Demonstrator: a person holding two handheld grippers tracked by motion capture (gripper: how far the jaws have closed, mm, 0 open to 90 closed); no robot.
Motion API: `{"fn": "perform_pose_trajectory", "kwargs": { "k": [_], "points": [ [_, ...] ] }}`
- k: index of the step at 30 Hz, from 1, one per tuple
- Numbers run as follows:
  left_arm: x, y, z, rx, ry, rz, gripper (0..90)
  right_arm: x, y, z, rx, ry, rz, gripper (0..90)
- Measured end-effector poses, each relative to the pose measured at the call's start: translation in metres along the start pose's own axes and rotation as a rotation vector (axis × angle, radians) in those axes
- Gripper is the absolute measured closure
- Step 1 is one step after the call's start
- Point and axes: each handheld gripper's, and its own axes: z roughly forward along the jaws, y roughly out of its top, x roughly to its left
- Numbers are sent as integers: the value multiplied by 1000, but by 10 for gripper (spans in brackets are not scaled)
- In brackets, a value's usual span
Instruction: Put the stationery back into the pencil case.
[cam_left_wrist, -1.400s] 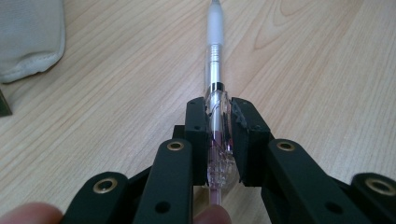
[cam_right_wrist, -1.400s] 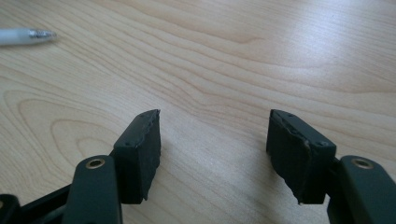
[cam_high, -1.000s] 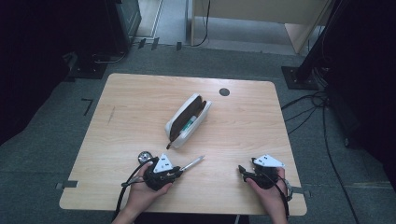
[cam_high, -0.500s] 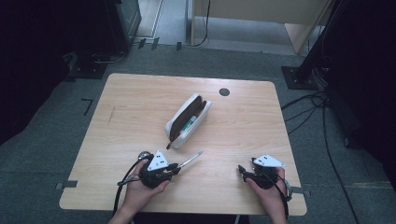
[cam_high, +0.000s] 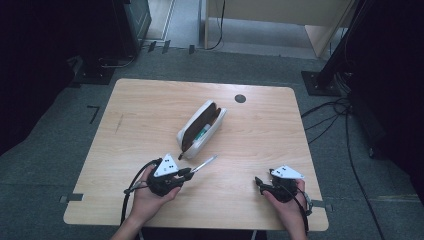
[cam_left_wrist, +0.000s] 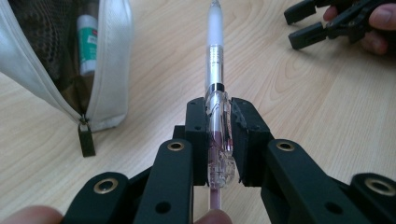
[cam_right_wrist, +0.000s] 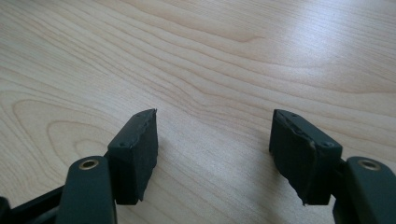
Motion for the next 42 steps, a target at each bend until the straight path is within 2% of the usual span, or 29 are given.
{"fn": "perform_pose_trajectory", "kwargs": {
  "k": [5,14,16,19,20,28,36,42],
  "points": [
    [1,7,-2,-11,-4,3,786,2,-1,-1,0,2,-9,286],
    [5,20,-7,-39,-6,3,786,-2,-2,0,28,-40,40,131],
    [6,23,-9,-46,0,5,786,-2,-2,0,32,-39,40,112],
    [8,28,-12,-53,9,8,786,-1,-2,0,46,-25,22,18],
    [9,30,-13,-58,9,8,786,0,-2,1,66,-15,15,0],
    [19,38,-15,-68,27,7,786,0,-3,1,66,-20,18,0],
    [33,47,-15,-106,61,-47,786,0,-3,0,66,-22,20,0],
    [42,56,-5,-115,88,-78,786,0,-3,1,65,-22,21,0]
  ]
}}
